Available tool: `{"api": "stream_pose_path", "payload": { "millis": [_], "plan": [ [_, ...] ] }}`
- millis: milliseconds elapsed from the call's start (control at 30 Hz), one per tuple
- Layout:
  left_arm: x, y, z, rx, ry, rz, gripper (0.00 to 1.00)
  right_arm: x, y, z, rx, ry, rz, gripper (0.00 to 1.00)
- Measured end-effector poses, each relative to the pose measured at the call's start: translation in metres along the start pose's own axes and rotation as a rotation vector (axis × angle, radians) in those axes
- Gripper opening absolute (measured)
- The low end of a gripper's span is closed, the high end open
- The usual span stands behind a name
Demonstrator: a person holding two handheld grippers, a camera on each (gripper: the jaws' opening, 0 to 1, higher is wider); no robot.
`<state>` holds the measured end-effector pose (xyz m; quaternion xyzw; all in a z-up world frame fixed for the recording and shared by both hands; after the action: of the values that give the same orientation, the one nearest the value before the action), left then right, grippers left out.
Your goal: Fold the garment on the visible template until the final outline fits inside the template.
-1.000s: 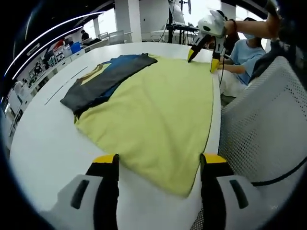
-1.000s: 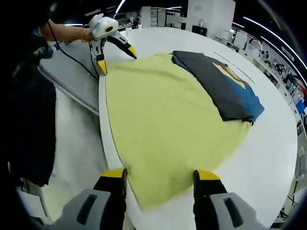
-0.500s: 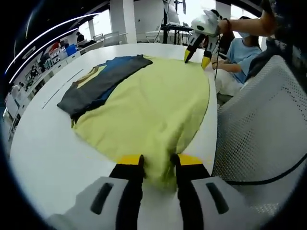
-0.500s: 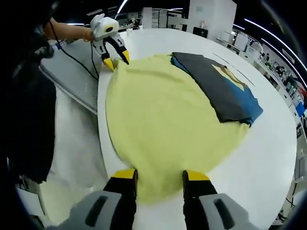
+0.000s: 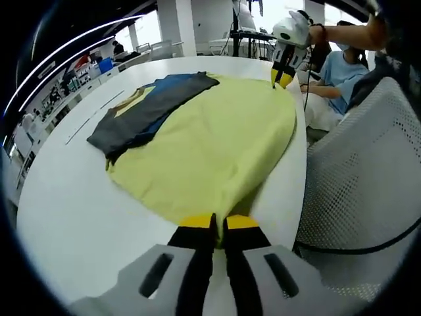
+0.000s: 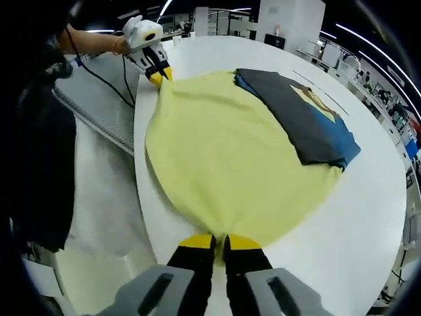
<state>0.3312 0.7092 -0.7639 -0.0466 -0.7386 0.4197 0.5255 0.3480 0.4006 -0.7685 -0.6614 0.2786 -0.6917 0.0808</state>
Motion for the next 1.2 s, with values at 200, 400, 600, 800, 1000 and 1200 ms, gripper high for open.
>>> {"api": "stream_pose_path", "payload": {
  "millis": [200,400,600,800,1000,1200],
  "plan": [
    [0.004,-0.003,0.002,0.035,-0.012,0.003,0.01,0.006,-0.001,-0.006,-0.064,-0.007,0.043,0.00],
    [0.012,-0.006,0.006,0.040,-0.019,0.011,0.01,0.010,-0.003,-0.011,-0.105,-0.013,0.070,0.00],
    [0.020,-0.008,0.007,0.041,-0.048,0.011,0.01,0.015,-0.008,-0.020,-0.156,-0.033,0.110,0.00],
    [0.030,-0.009,0.014,0.050,-0.054,0.021,0.01,0.023,-0.012,-0.029,-0.221,-0.058,0.159,0.00],
    [0.040,-0.008,0.020,0.064,-0.075,0.032,0.01,0.033,-0.016,-0.037,-0.237,-0.060,0.183,0.00],
    [0.049,-0.010,0.029,0.078,-0.073,0.044,0.01,0.042,-0.019,-0.047,-0.236,-0.071,0.188,0.00]
  ]
}}
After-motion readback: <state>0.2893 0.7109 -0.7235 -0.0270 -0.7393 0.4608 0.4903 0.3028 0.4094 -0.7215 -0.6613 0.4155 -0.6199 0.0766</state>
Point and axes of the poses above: the point that each gripper's makers call its tool centre point, and the gripper's own axes: x roughly backward along the fingers, z roughly to its right, y roughly out of its underside, the point moved 1 cm from there along x, roughly backward along the fingers, and after that the axes turned 3 degrees about -y, right-handed, at the moved point
